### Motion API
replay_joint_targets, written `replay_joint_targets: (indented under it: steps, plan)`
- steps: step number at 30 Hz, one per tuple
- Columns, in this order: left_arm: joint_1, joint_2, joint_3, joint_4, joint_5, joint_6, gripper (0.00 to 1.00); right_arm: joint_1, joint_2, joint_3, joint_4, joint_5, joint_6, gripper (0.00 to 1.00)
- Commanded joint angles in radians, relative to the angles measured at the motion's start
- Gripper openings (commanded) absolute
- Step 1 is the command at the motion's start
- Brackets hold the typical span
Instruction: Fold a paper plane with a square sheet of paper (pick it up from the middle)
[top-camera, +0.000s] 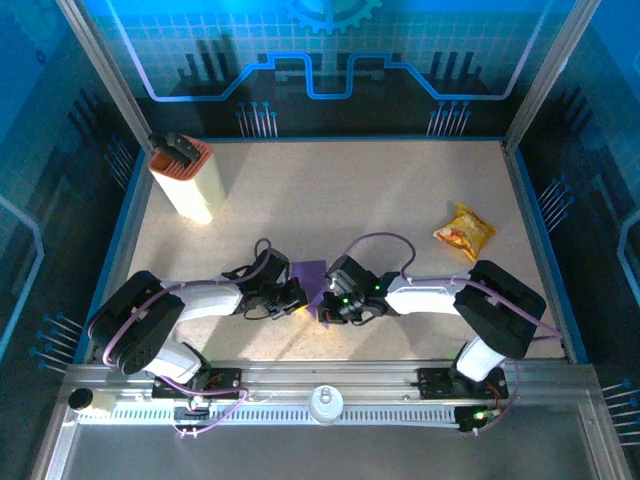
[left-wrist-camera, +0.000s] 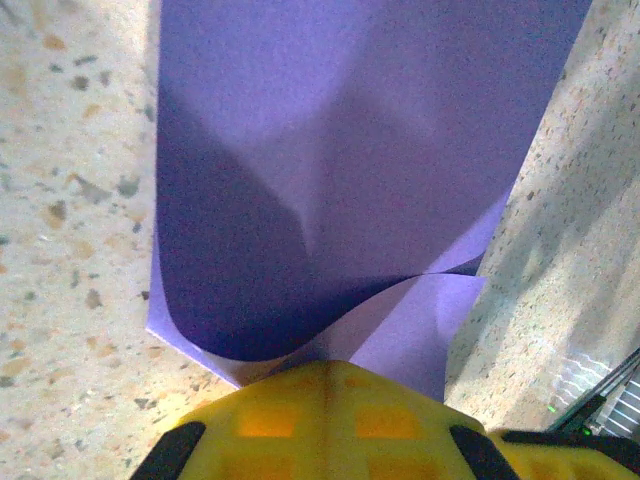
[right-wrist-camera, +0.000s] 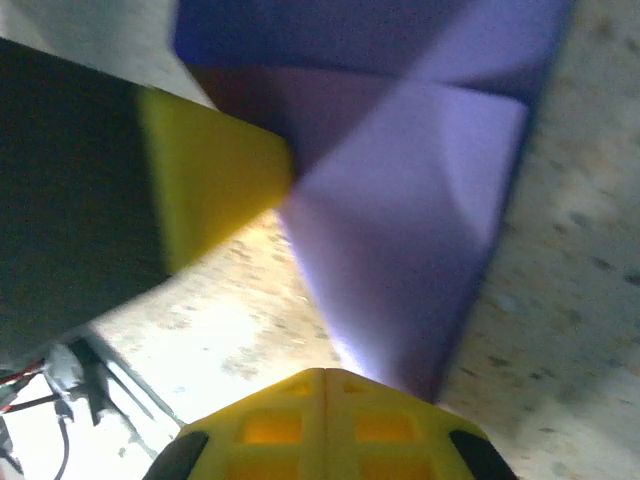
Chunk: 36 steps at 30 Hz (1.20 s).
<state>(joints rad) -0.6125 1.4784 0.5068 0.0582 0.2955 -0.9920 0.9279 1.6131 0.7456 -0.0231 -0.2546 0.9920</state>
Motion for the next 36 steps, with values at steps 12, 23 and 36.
replay_joint_targets:
  steps: [12,23,36]
  plan:
    - [0.000,-0.004,-0.020,-0.005,-0.022,0.017,0.03,-0.010,0.115,-0.006,0.034,0.032,0.020,0.03]
    - [-0.001,-0.144,0.020,-0.022,-0.006,0.062,0.19,-0.002,0.134,-0.078,0.057,0.037,0.035,0.02]
    - [0.000,-0.127,-0.024,0.079,0.037,0.098,0.00,-0.008,0.153,-0.076,0.055,0.037,0.041,0.01]
